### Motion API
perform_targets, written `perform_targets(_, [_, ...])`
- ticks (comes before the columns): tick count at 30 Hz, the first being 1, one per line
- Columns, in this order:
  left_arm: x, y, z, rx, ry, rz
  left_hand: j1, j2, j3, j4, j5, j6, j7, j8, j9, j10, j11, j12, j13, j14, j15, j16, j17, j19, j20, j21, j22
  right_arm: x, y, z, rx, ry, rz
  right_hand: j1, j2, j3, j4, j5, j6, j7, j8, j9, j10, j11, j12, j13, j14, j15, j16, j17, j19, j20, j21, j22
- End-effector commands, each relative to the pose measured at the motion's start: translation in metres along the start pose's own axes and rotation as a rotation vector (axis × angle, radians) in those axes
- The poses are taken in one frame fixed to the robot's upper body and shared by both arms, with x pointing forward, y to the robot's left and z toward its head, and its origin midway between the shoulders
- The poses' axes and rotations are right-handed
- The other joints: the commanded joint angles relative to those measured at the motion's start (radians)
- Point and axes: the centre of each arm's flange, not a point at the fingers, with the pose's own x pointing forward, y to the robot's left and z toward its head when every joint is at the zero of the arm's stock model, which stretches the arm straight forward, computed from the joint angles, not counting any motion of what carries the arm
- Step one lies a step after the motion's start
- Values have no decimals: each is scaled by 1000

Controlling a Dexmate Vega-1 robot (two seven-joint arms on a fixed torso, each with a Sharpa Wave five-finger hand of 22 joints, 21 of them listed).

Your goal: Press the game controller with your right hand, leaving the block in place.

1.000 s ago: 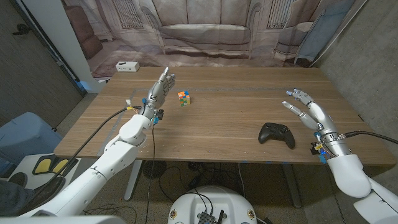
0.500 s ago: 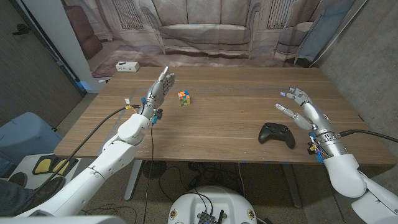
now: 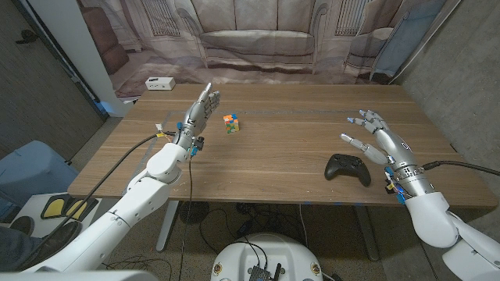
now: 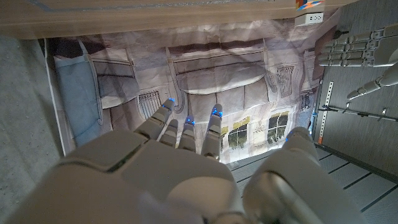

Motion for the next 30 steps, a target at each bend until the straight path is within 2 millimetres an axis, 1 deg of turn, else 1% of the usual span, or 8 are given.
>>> perform_targets(1, [-2, 0, 5, 16, 6, -5, 5, 8, 2, -4, -6, 10, 0, -2, 1, 5, 6, -6, 0, 0, 3, -1, 6, -4, -2, 2, 4, 1, 2, 5, -76, -8, 14, 1, 4, -2, -1, 9, 0, -8, -5, 2, -9, -1, -2, 4, -8, 8, -6, 3, -6, 3, 1, 3])
perform_targets(11, [-1, 1, 8, 12, -8, -15, 5, 9, 1, -5, -6, 10, 0, -3, 1, 6, 5, -6, 1, -1, 2, -1, 6, -8, -2, 2, 4, 2, 4, 9, -116, -5, 17, -5, 6, -3, 2, 10, 7, -9, -6, 2, -25, -3, -3, 4, -22, 8, -6, 4, -20, 6, 1, 4])
perform_targets(16, [-3, 5, 8, 19, -8, -7, 5, 10, 1, -5, -6, 10, 0, -3, 1, 5, 5, -7, 1, -1, 2, -1, 6, -9, -2, 1, 4, 5, 7, 10, -148, -7, 27, -7, 7, -3, 3, 11, 19, -14, -3, 2, -33, -8, -2, 4, -27, 8, -5, 4, -25, 7, 2, 4])
perform_targets(23, [0, 10, 7, 6, -7, -1, 5, 10, 0, -6, -6, 11, -1, -3, 1, 6, 6, -7, 1, -1, 1, -1, 6, -11, -2, 1, 4, 8, 12, 12, -163, 4, 37, -9, 8, -3, 3, 11, 28, -18, -2, 2, -50, -10, -4, 5, -40, 8, -6, 4, -41, 12, 1, 4])
perform_targets(26, [0, 10, 6, 6, -4, -2, 5, 11, 0, -6, -6, 12, -1, -3, 1, 7, 5, -6, 1, -1, 2, -1, 6, -12, -2, 1, 4, 10, 14, 12, -170, 1, 48, -11, 9, -4, 4, 11, 30, -19, -3, 2, -60, -8, -5, 5, -50, 7, -8, 4, -52, 18, 0, 4])
perform_targets(30, [2, 11, 6, 3, -3, -3, 5, 11, 0, -6, -6, 12, -1, -3, 1, 6, 3, -7, 1, -1, 2, -1, 6, -12, -2, 1, 4, 12, 18, 13, -166, 7, 56, -14, 9, -4, 5, 12, 40, -22, -3, 2, -75, -12, -3, 5, -74, 9, -11, 5, -84, 32, -4, 5])
